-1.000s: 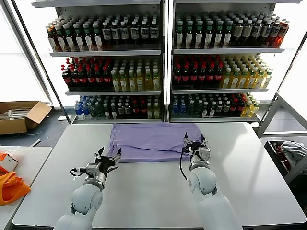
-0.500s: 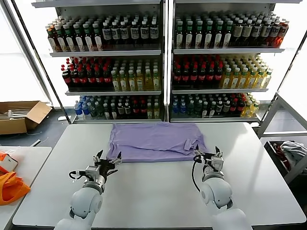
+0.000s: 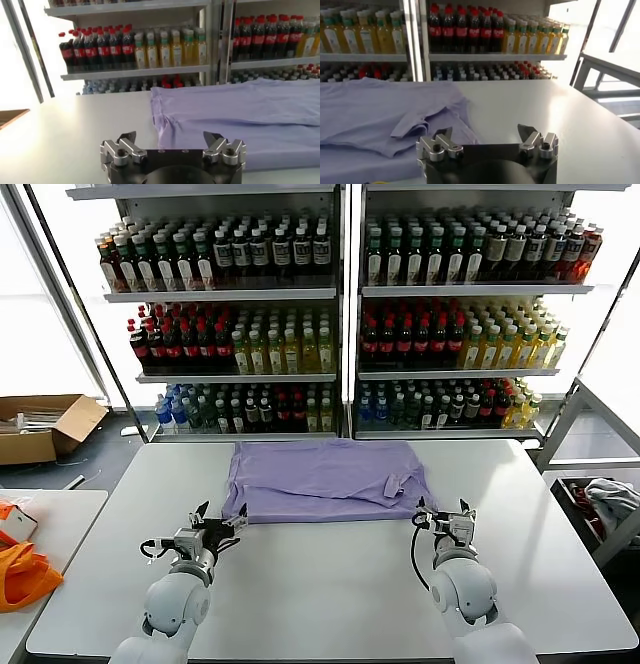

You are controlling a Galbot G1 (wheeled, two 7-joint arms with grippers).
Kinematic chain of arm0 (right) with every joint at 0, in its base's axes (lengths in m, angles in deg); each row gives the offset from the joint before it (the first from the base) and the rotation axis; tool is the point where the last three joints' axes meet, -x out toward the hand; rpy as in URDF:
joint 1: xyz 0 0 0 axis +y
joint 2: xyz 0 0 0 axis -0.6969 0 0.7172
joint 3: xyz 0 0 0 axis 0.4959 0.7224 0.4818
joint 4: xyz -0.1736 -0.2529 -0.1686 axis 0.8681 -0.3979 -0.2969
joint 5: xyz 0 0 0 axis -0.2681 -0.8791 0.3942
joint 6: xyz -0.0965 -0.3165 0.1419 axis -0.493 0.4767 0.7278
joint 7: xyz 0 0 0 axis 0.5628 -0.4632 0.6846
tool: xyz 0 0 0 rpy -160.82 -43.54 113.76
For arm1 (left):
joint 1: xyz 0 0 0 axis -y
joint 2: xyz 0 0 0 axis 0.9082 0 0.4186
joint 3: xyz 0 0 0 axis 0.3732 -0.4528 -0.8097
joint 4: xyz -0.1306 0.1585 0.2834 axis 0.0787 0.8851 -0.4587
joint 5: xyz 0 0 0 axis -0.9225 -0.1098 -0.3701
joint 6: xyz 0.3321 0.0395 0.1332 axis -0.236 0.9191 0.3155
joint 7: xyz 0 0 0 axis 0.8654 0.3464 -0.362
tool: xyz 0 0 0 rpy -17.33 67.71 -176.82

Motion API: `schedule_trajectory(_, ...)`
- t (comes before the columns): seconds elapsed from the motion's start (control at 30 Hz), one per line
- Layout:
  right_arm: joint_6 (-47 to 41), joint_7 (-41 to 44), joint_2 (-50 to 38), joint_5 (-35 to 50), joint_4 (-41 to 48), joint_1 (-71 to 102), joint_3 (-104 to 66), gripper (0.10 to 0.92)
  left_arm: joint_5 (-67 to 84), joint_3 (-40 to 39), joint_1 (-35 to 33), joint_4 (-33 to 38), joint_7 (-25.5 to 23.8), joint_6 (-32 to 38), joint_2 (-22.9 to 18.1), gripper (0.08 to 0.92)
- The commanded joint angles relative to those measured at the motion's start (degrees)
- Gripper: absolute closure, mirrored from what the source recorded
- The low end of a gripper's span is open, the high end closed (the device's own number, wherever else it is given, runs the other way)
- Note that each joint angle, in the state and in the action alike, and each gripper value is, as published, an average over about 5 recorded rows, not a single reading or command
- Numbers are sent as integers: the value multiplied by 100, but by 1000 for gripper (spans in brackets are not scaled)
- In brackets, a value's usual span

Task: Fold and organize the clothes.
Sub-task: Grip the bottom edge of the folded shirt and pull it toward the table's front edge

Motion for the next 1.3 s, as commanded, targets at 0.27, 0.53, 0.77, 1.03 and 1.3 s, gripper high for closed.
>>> schedule_trajectory(0.27, -48, 52, 119, -78, 375, -99, 184, 214, 98, -61, 75, -304, 20, -111, 24, 177)
schedule_trajectory(0.53, -11, 80, 114, -110, 334, 13, 224, 422, 103, -57, -99, -199, -53, -92, 14, 265)
schedule_trajectory(0.77, 57, 121, 134, -109, 297, 150, 198, 622, 21, -97, -356, 22, -131, -40, -63, 465)
schedule_trajectory(1.03, 103, 148, 138, -92, -26, 303, 160, 855, -112, -31, -563, 245, -171, 102, -93, 699)
schedule_trajectory(1.3, 67, 0, 160, -176, -1068, 780, 125, 905, -189, 144, -1020, 1028, -132, 153, -94, 894)
